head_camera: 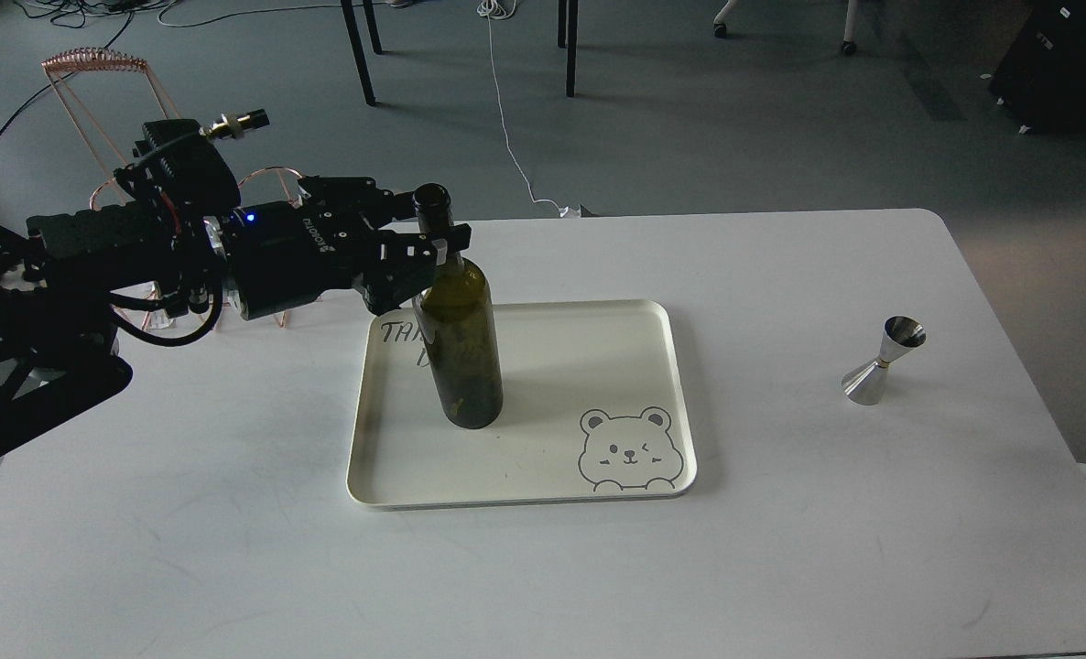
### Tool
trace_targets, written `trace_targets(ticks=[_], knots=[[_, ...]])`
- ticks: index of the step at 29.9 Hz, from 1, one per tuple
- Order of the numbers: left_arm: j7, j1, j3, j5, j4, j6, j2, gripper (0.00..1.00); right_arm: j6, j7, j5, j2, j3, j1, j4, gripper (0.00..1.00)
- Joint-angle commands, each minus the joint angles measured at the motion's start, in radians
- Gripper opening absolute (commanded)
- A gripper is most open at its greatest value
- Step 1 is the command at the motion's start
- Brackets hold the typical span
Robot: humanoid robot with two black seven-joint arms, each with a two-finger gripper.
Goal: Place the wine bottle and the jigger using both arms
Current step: 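Close the left gripper on the bottle neck, then lift the wine bottle off the tray and carry it over the copper rack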
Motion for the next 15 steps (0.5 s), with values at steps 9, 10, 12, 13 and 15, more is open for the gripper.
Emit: trace_targets(ticks=[9,10,12,13,15], knots=[[-0.011,0.005,0.002,0.002,0.003,0.009,0.004,0.37,0.0,0.0,0.0,-0.007,0.001,-0.001,-0.001,0.98],[-0.011,0.005,0.002,0.002,0.005,0.009,0.005,0.35,0.0,0.0,0.0,-0.007,0.001,-0.001,0.001,0.98],[-0.012,0.005,0.002,0.002,0.005,0.011,0.005,0.31,0.0,0.0,0.0,-0.007,0.001,-0.001,0.001,0.98],[-0.012,0.005,0.002,0.002,0.005,0.011,0.007,0.3,0.0,0.0,0.0,-0.009,0.001,-0.001,-0.001,0.98],[-0.012,0.005,0.0,0.002,0.005,0.011,0.008,0.28,0.0,0.0,0.0,-0.009,0.001,-0.001,-0.001,0.98]])
